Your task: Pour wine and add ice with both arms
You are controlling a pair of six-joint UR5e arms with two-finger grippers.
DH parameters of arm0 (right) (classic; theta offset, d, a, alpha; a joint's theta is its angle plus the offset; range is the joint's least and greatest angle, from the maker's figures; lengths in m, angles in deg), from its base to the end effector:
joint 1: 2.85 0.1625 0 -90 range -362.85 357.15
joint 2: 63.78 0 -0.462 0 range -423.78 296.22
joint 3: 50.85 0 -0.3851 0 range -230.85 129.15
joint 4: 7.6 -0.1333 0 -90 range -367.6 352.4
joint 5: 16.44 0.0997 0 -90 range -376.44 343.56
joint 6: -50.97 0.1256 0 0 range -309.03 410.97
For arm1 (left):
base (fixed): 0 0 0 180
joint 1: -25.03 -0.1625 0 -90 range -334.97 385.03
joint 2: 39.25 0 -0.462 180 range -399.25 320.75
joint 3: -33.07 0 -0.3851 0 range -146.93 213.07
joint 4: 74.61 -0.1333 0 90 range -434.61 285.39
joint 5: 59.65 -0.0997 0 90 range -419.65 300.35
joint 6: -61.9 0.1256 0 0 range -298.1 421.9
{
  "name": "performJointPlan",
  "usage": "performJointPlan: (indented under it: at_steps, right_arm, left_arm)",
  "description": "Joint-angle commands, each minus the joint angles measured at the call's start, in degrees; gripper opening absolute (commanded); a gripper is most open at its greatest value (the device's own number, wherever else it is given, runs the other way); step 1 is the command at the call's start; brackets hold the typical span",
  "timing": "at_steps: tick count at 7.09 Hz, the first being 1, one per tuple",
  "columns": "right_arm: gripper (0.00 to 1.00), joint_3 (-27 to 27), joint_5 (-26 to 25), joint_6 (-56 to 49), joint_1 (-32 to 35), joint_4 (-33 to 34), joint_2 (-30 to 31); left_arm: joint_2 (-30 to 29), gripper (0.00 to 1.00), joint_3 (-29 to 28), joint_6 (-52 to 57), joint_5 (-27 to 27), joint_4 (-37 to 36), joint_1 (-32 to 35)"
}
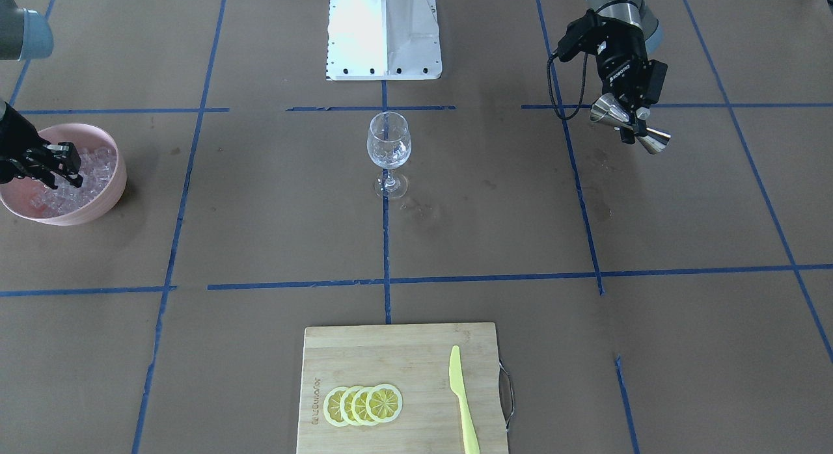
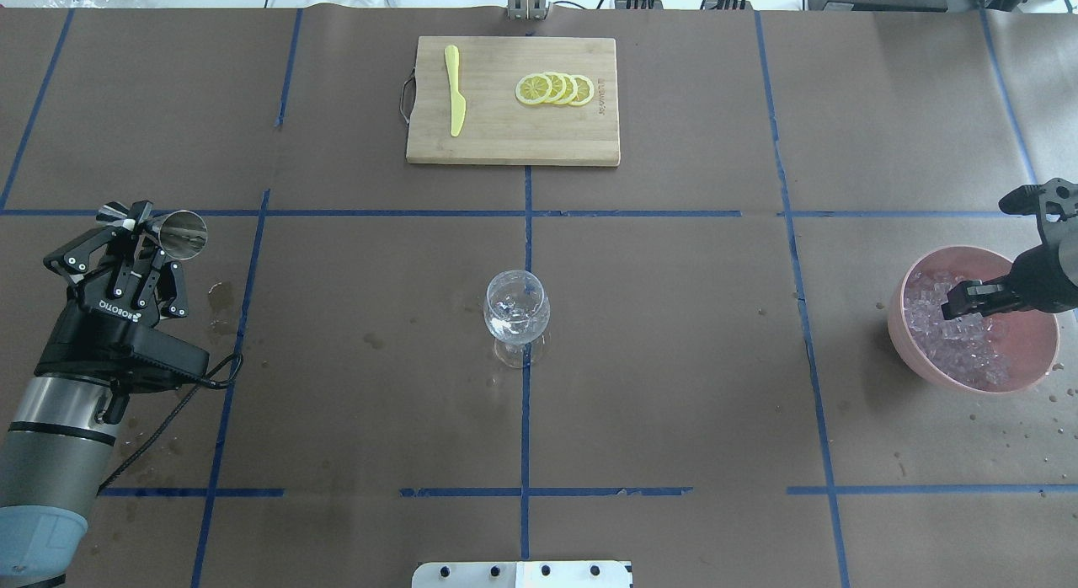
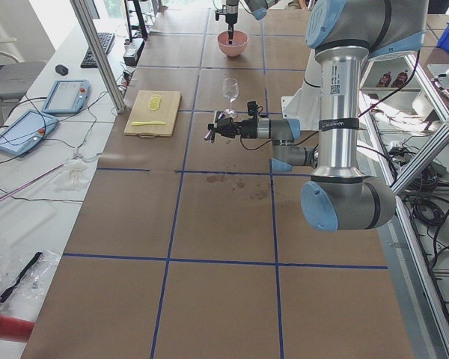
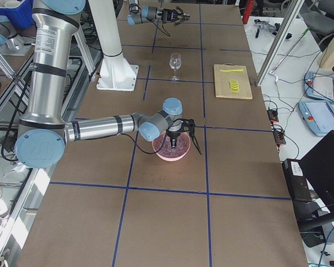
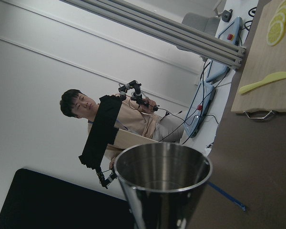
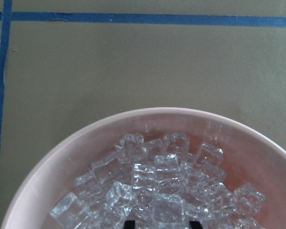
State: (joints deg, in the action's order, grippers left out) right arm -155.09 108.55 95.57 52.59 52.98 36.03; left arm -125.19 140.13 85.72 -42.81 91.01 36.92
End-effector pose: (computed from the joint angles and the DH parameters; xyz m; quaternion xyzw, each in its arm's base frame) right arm -0.2022 -0.4015 0.6179 0.0308 -0.3986 -0.0073 0.9166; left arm 0.3209 -0.3266 0.4379 0.6937 -0.1235 0.1842 0.6853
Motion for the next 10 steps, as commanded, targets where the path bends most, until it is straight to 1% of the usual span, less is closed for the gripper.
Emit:
performJointPlan:
  at_steps: [1, 3, 6, 8, 9, 10]
  right_arm:
    - [0.42, 0.0, 0.0, -0.1, -0.1, -0.1, 0.5]
    - [0.00, -0.1, -0.1, -1.3, -0.1, -0.3, 0.5]
    - [0.00, -3.2, -0.4, -1.3, 0.2, -0.5, 0.6]
    - [0.00, -6.3, -0.1, -1.2, 0.4, -0.4, 0.6]
    - [0.00, -7.3, -0.9, -0.5, 0.5, -0.6, 1.0]
    - [0.00, -7.8, -0.8, -0.4, 0.6, -0.6, 1.0]
  left_arm:
    - [0.1, 0.00, 0.0, 0.0, 0.0, 0.1, 0.1]
    - [0.1, 0.00, 0.0, 0.0, 0.0, 0.1, 0.1]
    - [0.2, 0.00, -0.2, -0.7, 0.0, 0.4, 0.1]
    - [1.4, 0.00, -2.4, -2.1, 0.0, 4.5, 0.1]
    - [2.4, 0.00, -3.0, -9.8, 1.0, 5.1, 0.1]
    - [4.1, 0.00, -3.1, -18.6, 3.4, 5.1, 0.1]
